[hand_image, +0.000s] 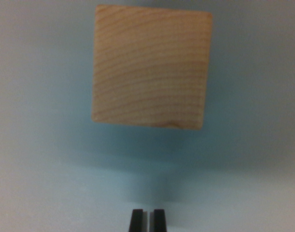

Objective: Push wooden cube

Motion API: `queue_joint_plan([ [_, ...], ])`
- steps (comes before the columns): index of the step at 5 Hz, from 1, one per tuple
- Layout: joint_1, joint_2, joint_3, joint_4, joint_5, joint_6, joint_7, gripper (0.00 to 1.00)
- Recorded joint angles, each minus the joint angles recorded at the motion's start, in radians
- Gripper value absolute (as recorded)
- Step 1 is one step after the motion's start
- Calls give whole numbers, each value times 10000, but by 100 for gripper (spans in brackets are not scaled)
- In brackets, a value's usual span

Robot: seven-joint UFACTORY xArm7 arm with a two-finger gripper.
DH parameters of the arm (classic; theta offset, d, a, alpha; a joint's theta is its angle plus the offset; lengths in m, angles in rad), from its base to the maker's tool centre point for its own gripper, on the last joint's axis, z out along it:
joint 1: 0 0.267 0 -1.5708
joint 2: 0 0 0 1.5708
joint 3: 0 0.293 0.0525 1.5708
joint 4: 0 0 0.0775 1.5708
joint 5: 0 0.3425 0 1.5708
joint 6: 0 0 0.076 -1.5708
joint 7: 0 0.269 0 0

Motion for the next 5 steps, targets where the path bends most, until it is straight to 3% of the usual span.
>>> queue_joint_plan([
  [1, 0, 0, 0, 0, 0, 0, 0, 100],
  [5, 0, 41, -3, 66, -2, 25, -3, 100],
])
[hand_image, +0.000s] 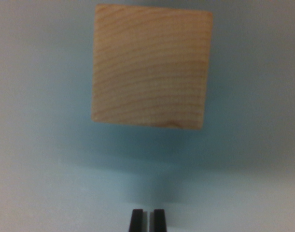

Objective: Push wooden cube

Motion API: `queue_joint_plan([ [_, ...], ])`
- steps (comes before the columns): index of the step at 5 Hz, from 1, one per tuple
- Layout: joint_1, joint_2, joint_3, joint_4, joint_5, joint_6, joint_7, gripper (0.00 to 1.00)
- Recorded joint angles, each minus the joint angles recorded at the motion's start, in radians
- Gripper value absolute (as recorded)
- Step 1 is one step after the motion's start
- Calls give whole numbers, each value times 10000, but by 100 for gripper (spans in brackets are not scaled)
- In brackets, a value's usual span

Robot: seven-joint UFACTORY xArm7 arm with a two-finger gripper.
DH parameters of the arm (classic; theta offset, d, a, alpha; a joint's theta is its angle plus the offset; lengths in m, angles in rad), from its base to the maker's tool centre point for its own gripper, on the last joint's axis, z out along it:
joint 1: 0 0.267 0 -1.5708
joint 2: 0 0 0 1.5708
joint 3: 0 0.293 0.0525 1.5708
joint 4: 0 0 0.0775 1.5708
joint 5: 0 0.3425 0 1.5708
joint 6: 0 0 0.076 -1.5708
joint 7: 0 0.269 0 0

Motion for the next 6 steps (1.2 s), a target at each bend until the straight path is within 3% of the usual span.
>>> queue_joint_plan([
  [3, 0, 89, -7, 143, -5, 54, -7, 100],
  [4, -1, 230, -17, 369, -12, 139, -18, 100],
  [5, -1, 230, -17, 369, -12, 139, -18, 100],
  [6, -2, 417, -31, 669, -22, 253, -33, 100],
])
